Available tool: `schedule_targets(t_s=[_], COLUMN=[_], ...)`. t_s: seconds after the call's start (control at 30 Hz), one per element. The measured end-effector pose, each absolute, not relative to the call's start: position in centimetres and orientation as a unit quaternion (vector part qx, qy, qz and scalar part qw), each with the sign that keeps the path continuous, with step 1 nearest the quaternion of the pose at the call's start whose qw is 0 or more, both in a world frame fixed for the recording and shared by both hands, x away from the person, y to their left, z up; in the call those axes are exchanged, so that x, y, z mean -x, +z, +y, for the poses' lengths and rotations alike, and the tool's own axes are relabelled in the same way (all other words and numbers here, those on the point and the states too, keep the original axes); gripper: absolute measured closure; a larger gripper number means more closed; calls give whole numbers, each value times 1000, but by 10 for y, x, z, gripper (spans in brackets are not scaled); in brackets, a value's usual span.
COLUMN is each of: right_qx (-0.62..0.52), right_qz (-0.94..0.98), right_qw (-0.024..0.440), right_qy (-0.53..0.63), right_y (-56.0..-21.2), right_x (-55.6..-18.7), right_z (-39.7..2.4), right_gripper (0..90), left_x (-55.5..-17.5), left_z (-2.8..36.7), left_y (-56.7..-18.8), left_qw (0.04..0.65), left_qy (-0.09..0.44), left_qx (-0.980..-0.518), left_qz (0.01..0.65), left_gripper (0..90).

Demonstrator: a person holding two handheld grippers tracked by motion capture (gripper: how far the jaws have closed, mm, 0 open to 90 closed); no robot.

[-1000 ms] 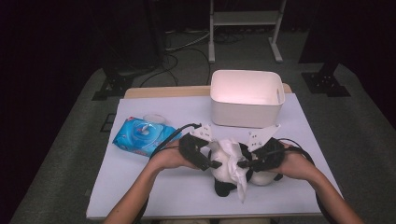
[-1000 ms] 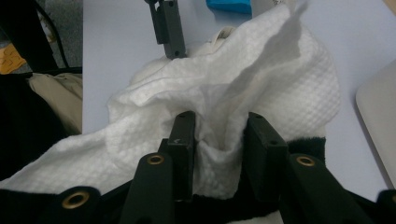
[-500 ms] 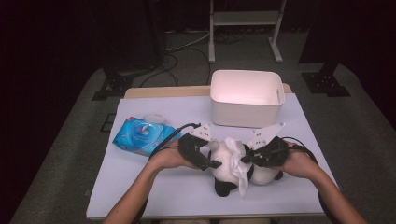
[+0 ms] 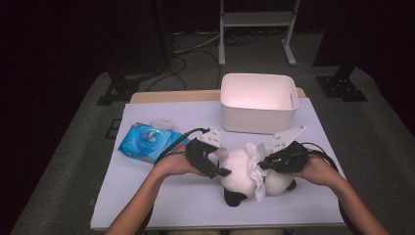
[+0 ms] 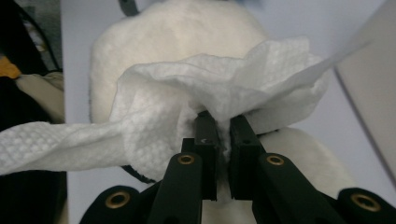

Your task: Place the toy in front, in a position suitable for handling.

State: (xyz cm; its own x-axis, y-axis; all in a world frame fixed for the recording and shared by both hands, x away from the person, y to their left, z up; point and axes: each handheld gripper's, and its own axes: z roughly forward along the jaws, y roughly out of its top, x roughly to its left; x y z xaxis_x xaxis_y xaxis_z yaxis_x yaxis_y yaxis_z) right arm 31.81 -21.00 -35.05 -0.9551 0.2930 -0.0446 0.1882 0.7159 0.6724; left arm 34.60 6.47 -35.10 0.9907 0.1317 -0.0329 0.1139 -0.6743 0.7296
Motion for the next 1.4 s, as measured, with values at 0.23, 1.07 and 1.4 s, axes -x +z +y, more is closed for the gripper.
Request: schedule_targets(t_s=[0.23, 1.07, 1.4], right_qx=[-115, -110, -83], right_qz=[929, 919, 917], right_qw=[60, 71, 77], right_qy=[347, 372, 382], right_y=[-354, -351, -341], right_x=[-315, -311, -300], right_z=[-186, -196, -203], right_gripper=[836, 693, 512], left_x=[-340, -338, -340], left_z=[66, 28, 27], left_y=[-335, -350, -349], left_qw=[405, 405, 405], left_qy=[28, 12, 11], left_qx=[-912, -914, -914], left_qz=[55, 15, 20], left_gripper=[254, 699, 704])
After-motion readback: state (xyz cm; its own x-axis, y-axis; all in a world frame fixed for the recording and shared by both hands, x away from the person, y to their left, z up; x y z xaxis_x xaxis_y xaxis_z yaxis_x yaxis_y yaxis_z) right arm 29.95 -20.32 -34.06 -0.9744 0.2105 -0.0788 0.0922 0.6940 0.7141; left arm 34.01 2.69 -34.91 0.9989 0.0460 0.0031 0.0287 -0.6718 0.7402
